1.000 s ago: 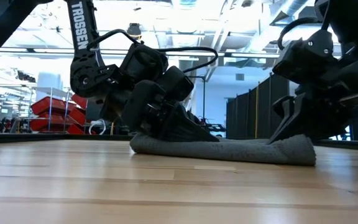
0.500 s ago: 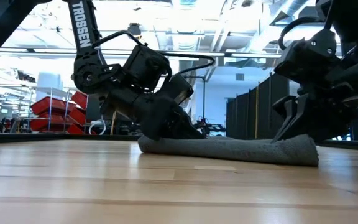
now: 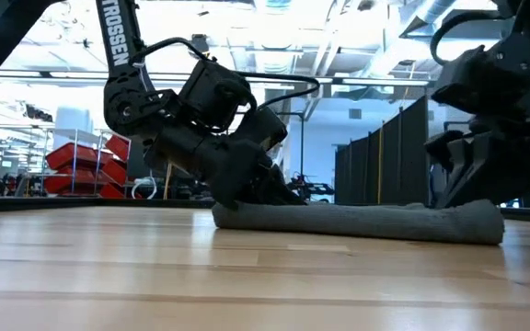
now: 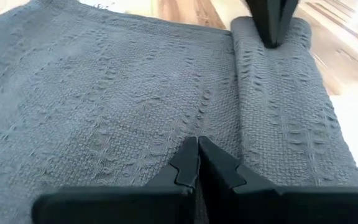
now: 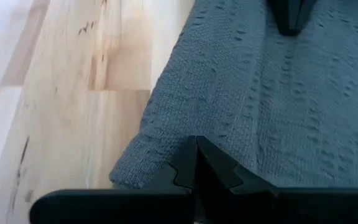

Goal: Roll towel
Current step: Roll the gray towel

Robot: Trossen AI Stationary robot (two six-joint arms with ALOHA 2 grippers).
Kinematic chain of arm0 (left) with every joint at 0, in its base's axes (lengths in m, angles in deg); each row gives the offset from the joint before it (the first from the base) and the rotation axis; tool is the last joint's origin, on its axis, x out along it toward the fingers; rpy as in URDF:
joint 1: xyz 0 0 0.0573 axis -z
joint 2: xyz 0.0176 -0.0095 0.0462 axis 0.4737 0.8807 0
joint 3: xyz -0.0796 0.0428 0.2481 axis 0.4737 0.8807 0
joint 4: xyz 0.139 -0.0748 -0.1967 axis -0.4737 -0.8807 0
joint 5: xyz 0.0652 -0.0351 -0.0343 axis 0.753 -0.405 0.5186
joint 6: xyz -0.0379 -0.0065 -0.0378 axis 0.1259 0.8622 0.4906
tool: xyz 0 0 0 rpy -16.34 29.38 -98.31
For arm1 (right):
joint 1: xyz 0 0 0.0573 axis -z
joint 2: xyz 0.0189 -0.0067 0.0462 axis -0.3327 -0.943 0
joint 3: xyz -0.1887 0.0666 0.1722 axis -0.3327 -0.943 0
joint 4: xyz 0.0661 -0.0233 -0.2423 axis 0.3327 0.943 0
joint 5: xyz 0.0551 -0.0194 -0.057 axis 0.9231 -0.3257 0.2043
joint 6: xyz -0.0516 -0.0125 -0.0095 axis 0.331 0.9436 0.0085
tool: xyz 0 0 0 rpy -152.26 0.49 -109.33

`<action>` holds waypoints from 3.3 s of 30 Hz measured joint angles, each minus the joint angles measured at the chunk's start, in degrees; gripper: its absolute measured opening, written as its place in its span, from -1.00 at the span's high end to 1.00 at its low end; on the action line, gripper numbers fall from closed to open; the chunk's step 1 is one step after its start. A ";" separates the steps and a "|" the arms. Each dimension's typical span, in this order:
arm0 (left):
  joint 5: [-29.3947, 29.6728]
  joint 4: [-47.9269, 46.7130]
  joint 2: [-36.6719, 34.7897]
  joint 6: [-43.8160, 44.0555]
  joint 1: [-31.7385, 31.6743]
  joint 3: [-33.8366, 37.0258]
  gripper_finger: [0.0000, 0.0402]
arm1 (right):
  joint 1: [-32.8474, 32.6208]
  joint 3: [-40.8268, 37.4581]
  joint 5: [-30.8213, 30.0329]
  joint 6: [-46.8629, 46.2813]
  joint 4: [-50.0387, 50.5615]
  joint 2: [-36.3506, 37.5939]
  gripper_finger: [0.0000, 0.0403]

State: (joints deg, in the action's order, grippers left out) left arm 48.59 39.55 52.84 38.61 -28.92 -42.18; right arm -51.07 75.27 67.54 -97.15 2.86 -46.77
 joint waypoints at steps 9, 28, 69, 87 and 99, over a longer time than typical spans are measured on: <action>7.17 -0.21 -0.04 9.21 2.85 0.00 1.00 | -0.79 -0.06 -4.99 -2.65 1.44 2.85 1.00; 15.03 -0.81 -0.10 17.43 3.52 -0.05 1.00 | 1.14 7.43 -39.65 -2.60 -43.75 -25.16 1.00; 22.77 -14.03 -4.11 8.77 -2.71 -1.33 1.00 | 0.92 0.71 -36.74 -23.97 -18.45 -20.58 1.00; 30.98 -21.07 -8.95 14.62 10.80 -1.06 1.00 | 2.89 -5.32 -31.47 -13.01 -19.92 -14.22 1.00; 6.10 -15.55 -18.32 -17.12 10.07 -0.96 1.00 | 3.83 -5.30 -21.39 -2.27 -27.10 -14.12 1.00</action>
State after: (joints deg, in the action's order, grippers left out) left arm 54.69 23.99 34.52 21.49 -18.85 -43.14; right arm -47.24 69.97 46.15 -99.42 -24.24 -60.89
